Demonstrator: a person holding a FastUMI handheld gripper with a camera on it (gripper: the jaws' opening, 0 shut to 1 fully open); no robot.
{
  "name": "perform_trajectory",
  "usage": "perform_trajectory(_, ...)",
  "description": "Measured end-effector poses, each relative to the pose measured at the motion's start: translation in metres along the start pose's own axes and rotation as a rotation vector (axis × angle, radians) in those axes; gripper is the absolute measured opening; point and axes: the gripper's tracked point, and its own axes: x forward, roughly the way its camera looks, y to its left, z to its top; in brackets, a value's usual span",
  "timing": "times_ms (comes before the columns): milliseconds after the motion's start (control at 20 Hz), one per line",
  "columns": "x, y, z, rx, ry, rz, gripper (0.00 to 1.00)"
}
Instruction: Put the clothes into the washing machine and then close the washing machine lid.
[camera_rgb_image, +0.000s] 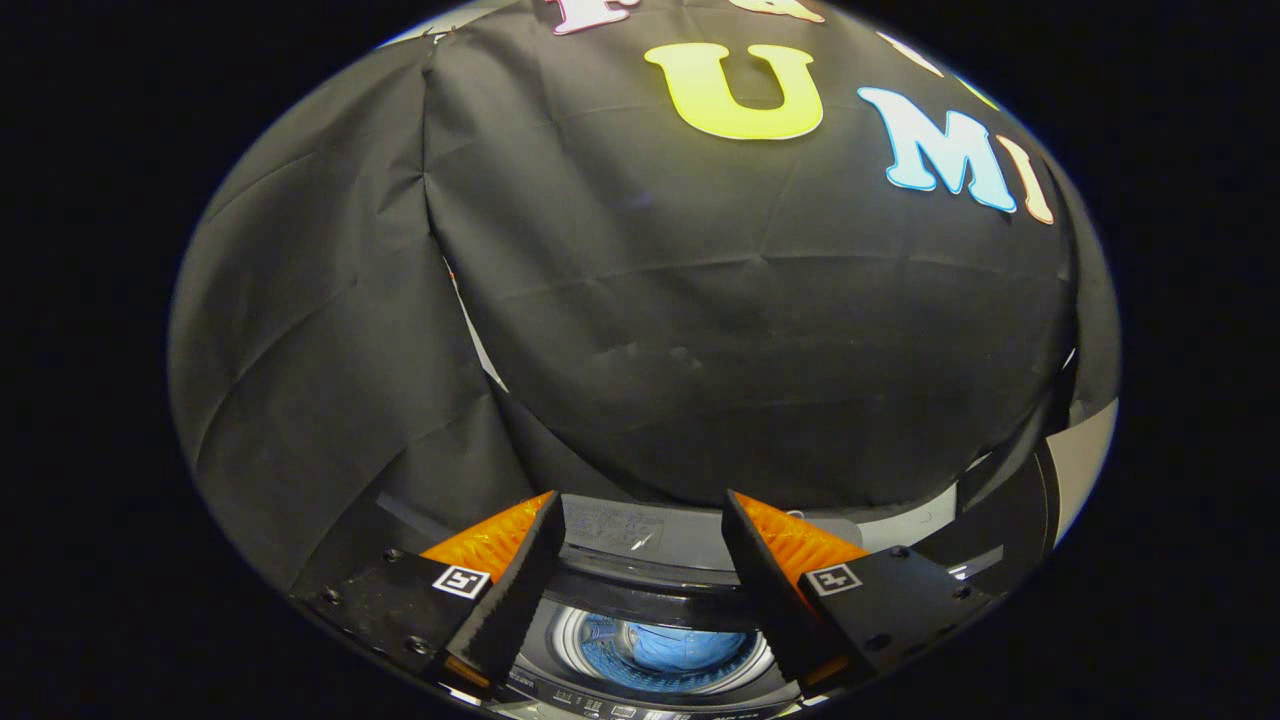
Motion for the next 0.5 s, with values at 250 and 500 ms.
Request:
perform_trajectory(250,-0.011,0.004,-0.015,0.008,-0.016,-0.004,0.98)
perform_trajectory(500,-0.02,0.009,-0.031,0.013,-0.018,-0.011,0.98)
